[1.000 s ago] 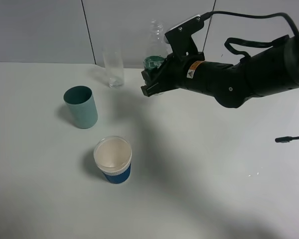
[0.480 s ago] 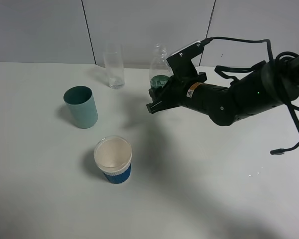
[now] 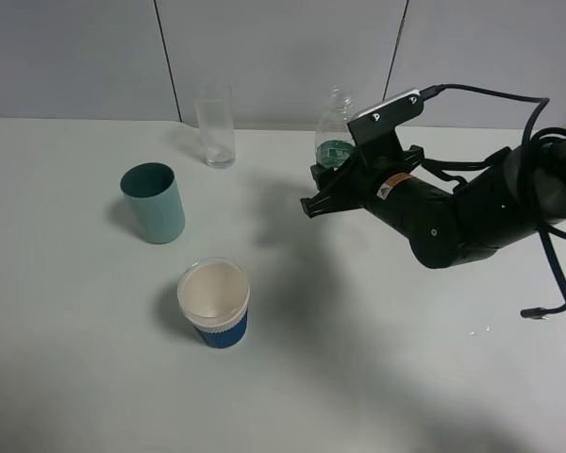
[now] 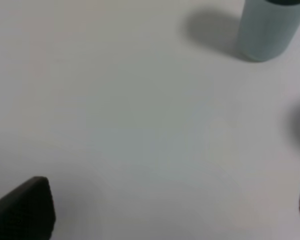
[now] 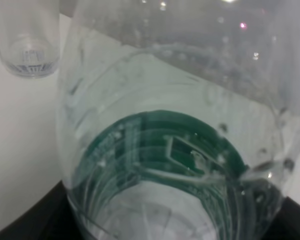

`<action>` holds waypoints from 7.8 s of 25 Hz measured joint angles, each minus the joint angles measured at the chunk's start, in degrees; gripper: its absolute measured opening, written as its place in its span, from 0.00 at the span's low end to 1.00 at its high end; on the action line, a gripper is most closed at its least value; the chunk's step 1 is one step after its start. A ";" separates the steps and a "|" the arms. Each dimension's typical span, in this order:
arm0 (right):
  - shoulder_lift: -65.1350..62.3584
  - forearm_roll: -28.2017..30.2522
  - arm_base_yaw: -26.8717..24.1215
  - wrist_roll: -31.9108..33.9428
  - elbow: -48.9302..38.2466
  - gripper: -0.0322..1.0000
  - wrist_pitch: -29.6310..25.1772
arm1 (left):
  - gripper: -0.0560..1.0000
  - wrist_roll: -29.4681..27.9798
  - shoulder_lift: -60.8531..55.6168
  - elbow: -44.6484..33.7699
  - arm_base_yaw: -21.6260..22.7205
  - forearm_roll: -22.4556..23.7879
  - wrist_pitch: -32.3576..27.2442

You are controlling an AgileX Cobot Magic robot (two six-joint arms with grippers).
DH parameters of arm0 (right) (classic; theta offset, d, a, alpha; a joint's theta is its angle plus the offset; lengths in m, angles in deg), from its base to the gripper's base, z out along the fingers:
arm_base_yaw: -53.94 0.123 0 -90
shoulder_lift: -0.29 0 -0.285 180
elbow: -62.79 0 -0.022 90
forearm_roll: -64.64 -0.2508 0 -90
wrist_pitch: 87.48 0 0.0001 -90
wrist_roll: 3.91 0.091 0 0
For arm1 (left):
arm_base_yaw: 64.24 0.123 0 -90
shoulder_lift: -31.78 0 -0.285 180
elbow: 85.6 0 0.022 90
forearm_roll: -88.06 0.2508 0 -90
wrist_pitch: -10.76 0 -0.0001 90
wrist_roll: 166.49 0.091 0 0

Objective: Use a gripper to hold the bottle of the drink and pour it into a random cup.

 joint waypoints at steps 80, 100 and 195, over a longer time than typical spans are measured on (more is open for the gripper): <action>-14.33 2.03 1.31 -3.00 -0.15 0.79 -4.77 | 0.99 0.00 0.00 0.00 0.00 0.00 0.00; -34.41 11.34 -15.47 -3.99 -0.18 0.79 -25.69 | 0.99 0.00 0.00 0.00 0.00 0.05 0.00; -110.70 15.03 -31.07 15.65 -10.88 0.79 -110.60 | 0.99 0.00 0.00 0.00 0.00 0.05 0.00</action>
